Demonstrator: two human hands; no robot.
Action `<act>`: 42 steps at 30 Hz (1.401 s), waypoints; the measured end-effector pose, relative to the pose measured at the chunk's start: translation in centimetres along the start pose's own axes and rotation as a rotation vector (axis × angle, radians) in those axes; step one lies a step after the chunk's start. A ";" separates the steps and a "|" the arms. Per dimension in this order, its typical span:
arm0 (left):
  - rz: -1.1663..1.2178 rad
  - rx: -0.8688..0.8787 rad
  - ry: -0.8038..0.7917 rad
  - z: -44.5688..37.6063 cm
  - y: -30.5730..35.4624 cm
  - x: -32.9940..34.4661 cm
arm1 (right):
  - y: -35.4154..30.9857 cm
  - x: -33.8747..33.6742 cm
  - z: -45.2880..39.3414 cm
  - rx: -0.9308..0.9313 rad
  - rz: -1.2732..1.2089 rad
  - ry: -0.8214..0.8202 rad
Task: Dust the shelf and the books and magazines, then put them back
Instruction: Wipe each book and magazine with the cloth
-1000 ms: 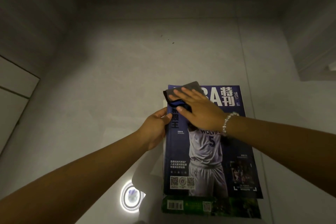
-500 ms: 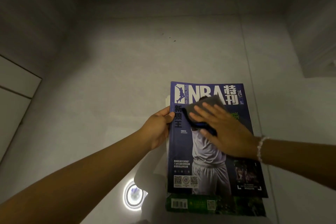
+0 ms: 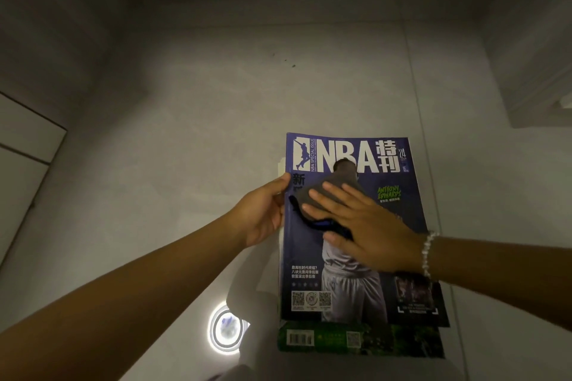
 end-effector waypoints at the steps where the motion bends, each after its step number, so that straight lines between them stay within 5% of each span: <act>1: 0.000 0.003 -0.001 0.0 0.0 0.0 | 0.6 -0.6 -0.1 -0.011 0.000 -0.018; 6: -0.013 0.009 0.011 0.1 0.0 0.1 | -0.8 -0.1 0.1 0.070 -0.076 0.049; 12: -0.035 0.022 0.073 0.0 -0.1 0.1 | -0.7 0.3 0.0 -0.086 0.012 -0.030; 19: -0.058 0.012 0.081 -0.2 0.5 0.5 | -0.7 -0.4 -1.4 0.177 -0.067 0.140; 26: -0.099 0.058 0.142 0.0 -0.3 0.8 | -1.1 1.2 1.9 -0.258 0.126 -0.056; 34: -0.004 0.179 0.334 -0.6 1.1 0.2 | 6.1 -3.3 -2.4 0.283 0.152 0.153; 39: 0.009 0.174 0.315 -0.6 0.6 0.0 | -0.7 0.8 1.3 -0.084 0.146 0.044; 42: -0.006 0.178 0.335 -0.7 0.3 -0.2 | 0.6 0.4 2.2 -0.219 0.194 -0.013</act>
Point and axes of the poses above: each hand's wrist, its own z-axis away from the middle knuckle, its own x-axis out of the palm, y = z × x, the point moved 2 cm from there along -z, towards the middle knuckle, and after that the axes turned 1 degree about y, right-handed, at the moved point
